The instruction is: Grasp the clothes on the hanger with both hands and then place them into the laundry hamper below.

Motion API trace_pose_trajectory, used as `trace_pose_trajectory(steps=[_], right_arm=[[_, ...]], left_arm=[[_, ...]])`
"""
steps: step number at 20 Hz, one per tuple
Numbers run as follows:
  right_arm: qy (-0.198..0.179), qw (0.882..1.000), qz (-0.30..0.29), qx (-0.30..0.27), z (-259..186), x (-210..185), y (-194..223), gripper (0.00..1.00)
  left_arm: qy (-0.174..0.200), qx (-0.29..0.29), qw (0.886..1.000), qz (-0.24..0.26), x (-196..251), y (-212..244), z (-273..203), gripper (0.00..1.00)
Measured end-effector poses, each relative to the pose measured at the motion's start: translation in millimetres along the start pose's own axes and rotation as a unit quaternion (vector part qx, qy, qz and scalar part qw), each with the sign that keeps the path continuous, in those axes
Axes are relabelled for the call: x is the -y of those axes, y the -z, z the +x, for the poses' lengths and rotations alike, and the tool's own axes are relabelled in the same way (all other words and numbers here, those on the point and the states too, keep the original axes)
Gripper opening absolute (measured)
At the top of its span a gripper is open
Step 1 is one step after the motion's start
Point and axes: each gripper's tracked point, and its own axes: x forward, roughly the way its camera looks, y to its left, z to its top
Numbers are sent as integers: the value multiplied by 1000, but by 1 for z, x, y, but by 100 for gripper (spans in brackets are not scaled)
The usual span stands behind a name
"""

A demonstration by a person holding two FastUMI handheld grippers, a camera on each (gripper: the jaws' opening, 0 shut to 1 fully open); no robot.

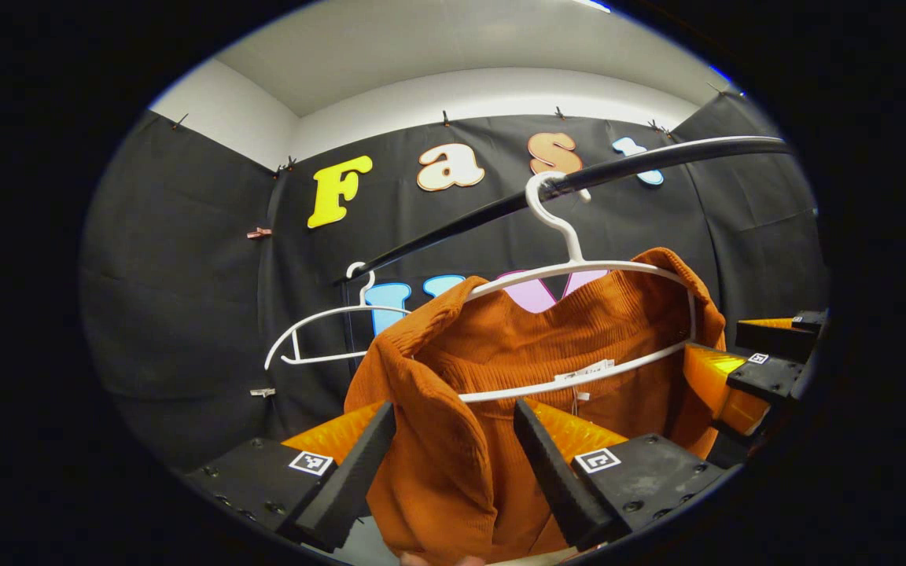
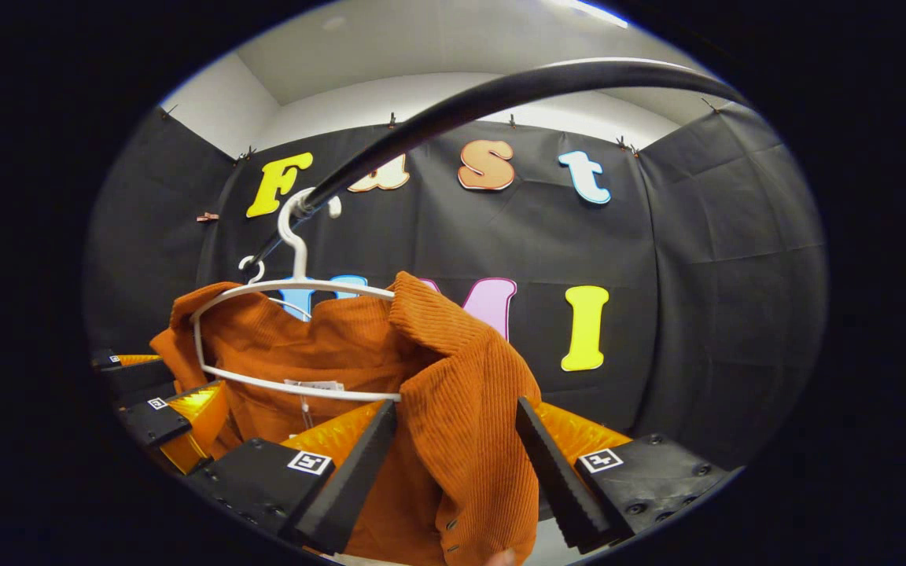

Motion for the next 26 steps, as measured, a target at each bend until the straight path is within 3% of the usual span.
trace_pose_trajectory(steps=[1, 2, 3, 4, 5, 7, 8, 10, 12, 13, 18, 21, 26], right_arm=[[-3, 1000, 6, 3, 4, -3, 0, 90], [-9, 1000, 12, 8, 3, -9, -2, 83], [-6, 1000, 13, 12, 7, -9, -1, 66], [2, 1000, 13, 15, 10, -3, 0, 58], [15, 1000, 14, 18, 13, 5, 0, 42], [35, 999, 22, 14, 8, 18, 1, 11], [30, 999, 22, 7, 9, 13, 4, 10], [5, 1000, 23, 5, 5, 5, 1, 10], [-7, 1000, 23, 5, 0, 4, -4, 10], [-14, 999, 33, 1, 6, 3, 1, 5], [-60, 990, 123, -26, 14, -12, 14, 4], [-87, 979, 178, -45, 22, -16, 19, 4], [-107, 959, 251, -70, 32, -11, 21, 4]], left_arm=[[-8, 3, 1000, -4, -3, -1, 6, 96], [-20, 4, 1000, -7, -11, -1, 3, 83], [-29, 2, 1000, -9, -15, 0, 6, 69], [-32, -1, 999, -11, -15, 4, 9, 55], [-34, -4, 999, -12, -17, 5, 10, 51], [-20, -8, 1000, -20, -14, 8, 15, 24], [-10, -10, 1000, -21, -13, 8, 17, 11], [-4, -14, 1000, -20, -18, 9, 17, 7], [4, -20, 999, -29, -18, 12, 20, 6], [8, -23, 999, -34, -17, 13, 20, 6], [28, -31, 998, -36, -18, 14, 21, 5], [26, -39, 997, -54, -26, 12, 24, 5], [28, -43, 998, -40, -25, 10, 28, 5]])
